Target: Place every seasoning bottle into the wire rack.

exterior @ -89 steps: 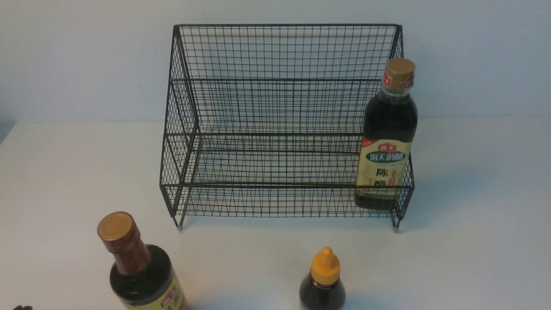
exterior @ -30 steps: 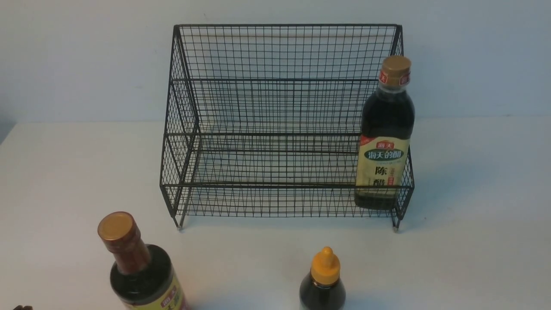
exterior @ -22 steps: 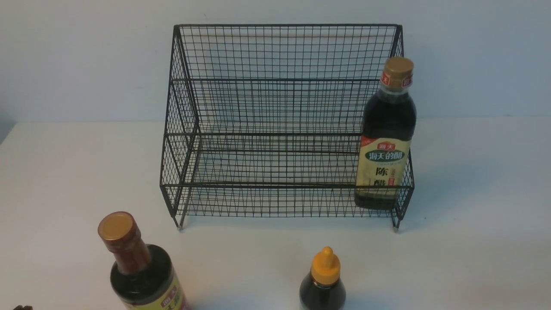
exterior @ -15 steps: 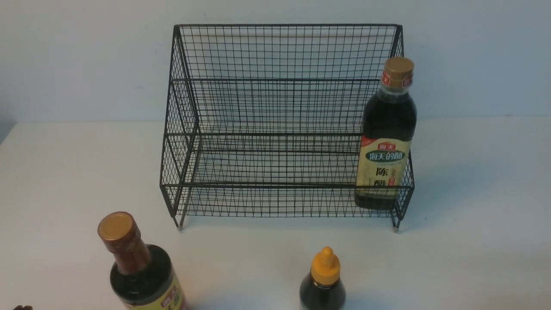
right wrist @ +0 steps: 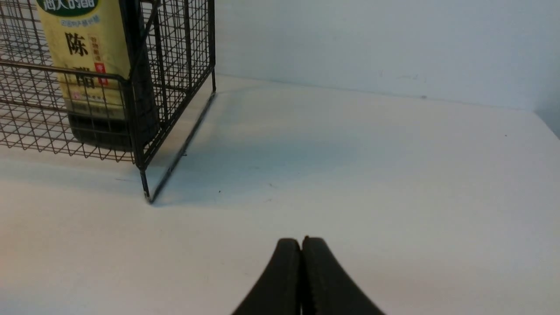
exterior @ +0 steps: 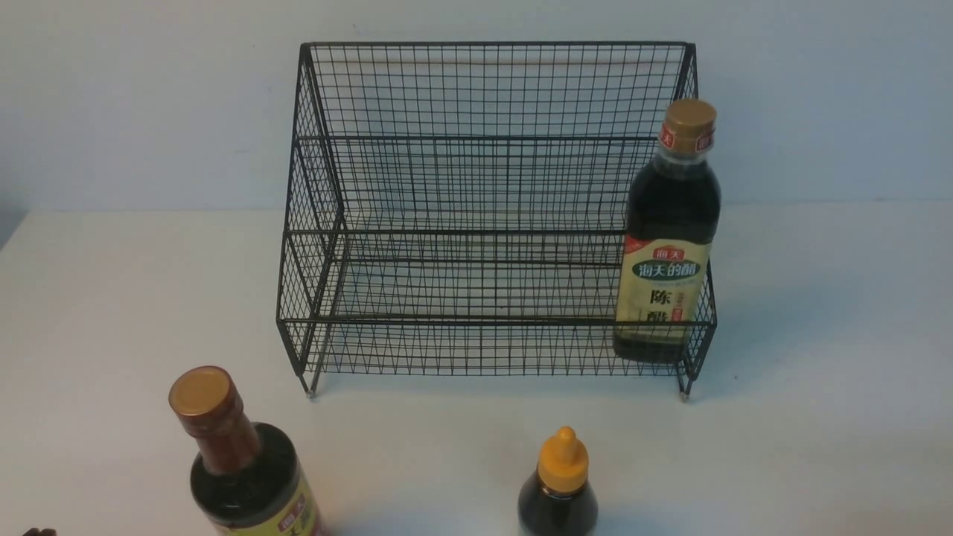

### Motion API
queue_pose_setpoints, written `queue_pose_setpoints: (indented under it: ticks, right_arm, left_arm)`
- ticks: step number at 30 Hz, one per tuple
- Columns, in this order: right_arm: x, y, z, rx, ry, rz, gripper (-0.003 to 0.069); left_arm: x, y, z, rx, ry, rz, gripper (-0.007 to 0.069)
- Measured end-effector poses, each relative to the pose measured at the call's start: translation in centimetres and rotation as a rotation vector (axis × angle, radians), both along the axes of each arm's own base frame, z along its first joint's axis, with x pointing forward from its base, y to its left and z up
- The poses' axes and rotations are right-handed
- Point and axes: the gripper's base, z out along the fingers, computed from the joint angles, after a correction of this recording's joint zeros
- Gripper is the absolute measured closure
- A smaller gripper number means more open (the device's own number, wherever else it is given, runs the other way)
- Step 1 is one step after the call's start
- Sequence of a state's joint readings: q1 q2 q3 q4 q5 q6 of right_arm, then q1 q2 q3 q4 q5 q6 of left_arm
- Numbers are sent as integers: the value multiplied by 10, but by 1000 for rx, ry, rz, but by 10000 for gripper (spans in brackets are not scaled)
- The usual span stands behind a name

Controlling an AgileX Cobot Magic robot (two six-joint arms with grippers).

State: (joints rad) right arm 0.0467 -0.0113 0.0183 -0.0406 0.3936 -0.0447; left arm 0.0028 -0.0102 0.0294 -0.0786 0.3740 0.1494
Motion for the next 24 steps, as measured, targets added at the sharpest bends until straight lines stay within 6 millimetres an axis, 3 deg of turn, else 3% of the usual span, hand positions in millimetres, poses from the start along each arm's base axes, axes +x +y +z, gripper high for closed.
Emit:
queue_pose_setpoints:
  ticks: [24]
  right_arm:
    - [0, -5, 0, -7, -3, -90, 673]
  left_arm:
    - [0, 0, 0, 0, 0, 0, 629]
